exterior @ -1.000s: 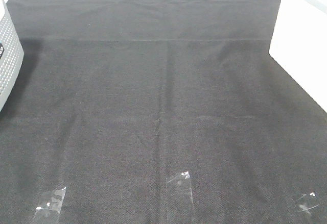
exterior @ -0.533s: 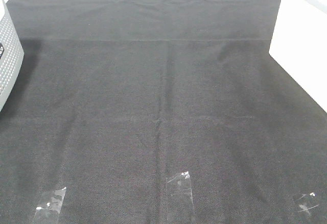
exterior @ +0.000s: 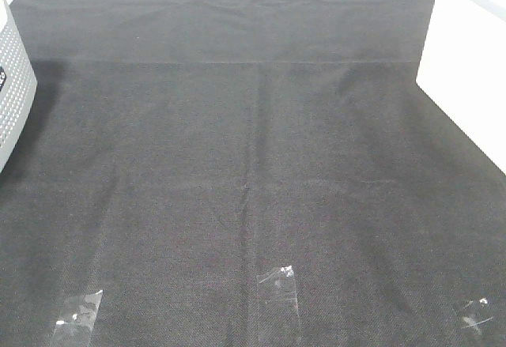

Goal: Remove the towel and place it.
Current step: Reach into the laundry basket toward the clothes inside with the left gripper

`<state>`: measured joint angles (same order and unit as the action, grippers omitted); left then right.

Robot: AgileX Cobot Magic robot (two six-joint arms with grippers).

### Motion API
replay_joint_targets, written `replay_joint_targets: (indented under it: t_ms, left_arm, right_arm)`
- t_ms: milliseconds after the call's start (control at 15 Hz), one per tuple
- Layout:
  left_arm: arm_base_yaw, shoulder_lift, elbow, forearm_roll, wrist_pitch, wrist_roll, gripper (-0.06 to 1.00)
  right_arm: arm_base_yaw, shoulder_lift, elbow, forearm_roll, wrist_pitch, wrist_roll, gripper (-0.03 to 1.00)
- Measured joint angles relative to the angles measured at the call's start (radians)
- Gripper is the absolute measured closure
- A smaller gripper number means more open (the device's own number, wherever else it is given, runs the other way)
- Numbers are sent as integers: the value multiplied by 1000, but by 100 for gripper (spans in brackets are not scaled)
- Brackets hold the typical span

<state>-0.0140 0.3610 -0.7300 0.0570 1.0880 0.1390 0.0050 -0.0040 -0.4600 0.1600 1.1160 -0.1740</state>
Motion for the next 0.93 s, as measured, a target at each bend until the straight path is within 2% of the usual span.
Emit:
replay_joint_targets:
  t_ms: [267, 333, 467, 600, 800, 933]
  left_arm:
    - [0, 311, -272, -1, 122, 258, -2]
    - [0, 431, -364, 0, 124, 364, -2]
    - [0, 582, -475, 27, 128, 484, -1]
    - [0, 707, -588, 124, 128, 555, -1]
    - [0, 872, -706, 376, 127, 577, -1]
    - [0, 949, -743, 481, 127, 596, -1]
  right_arm:
    - [0, 0, 0, 0, 0, 0, 16]
    - [0, 0, 0, 0, 0, 0, 16]
    - [0, 0, 0, 0, 0, 0, 16]
    - [0, 0, 0, 0, 0, 0, 16]
    - [0, 0, 0, 0, 0, 0, 16]
    - [0, 0, 0, 0, 0, 0, 16]
